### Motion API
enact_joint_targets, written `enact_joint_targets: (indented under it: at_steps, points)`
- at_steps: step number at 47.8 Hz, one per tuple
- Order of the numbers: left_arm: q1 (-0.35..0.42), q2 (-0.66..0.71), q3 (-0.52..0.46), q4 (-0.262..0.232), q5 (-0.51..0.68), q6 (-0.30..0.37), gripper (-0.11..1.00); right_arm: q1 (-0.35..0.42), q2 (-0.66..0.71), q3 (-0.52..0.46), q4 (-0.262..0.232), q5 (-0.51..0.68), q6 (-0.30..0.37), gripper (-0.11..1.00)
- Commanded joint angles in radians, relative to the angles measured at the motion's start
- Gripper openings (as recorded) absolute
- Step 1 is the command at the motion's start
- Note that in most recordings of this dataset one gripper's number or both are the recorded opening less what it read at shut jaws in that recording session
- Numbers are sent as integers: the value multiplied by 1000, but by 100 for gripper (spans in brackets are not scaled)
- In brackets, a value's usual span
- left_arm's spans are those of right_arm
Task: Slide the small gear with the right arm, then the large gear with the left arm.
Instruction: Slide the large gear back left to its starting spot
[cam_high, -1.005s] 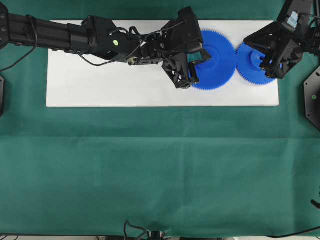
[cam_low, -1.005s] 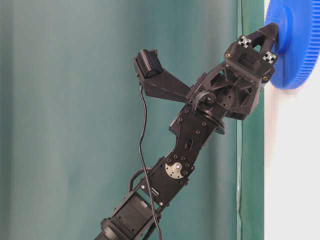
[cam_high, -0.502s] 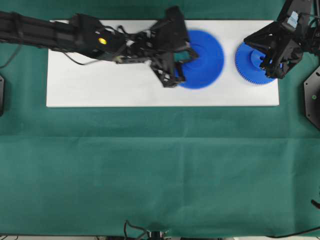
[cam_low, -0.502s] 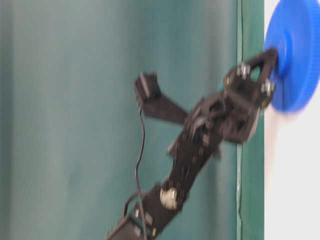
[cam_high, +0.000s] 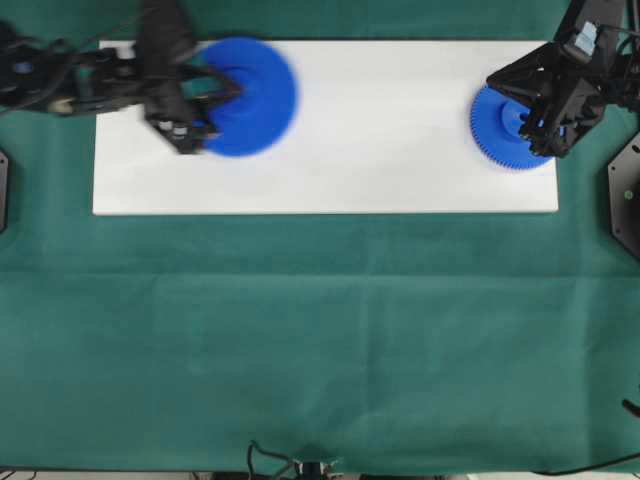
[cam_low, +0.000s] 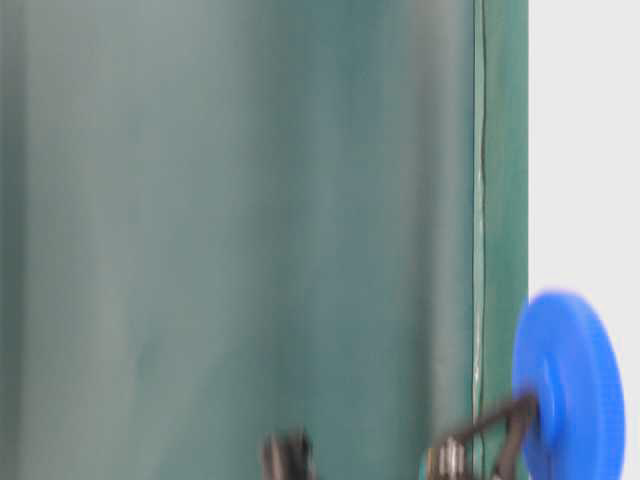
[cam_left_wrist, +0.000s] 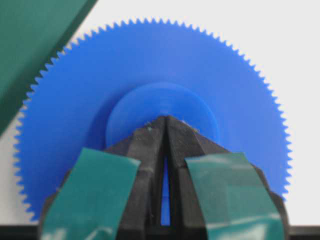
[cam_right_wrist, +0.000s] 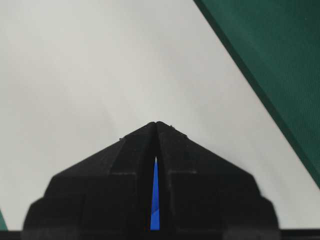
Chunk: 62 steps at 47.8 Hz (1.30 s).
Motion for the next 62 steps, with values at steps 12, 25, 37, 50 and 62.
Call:
enact_joint_targets:
  at_steps: [12,25,37,50,62]
  points:
    - [8,-241,213,-2,43,-49,0,3,15,-28,2,-29,3,52]
    - [12,-262,206,-2,75,-52,0,8,23,-29,3,-29,5,52]
    - [9,-230,166,-2,77,-49,0,14,28,-31,3,-28,5,52]
    - [9,-241,166,-2,87,-49,0,15,26,-29,2,-26,5,52]
    - [8,-287,144,2,106,-41,0,17,26,-29,3,-29,5,52]
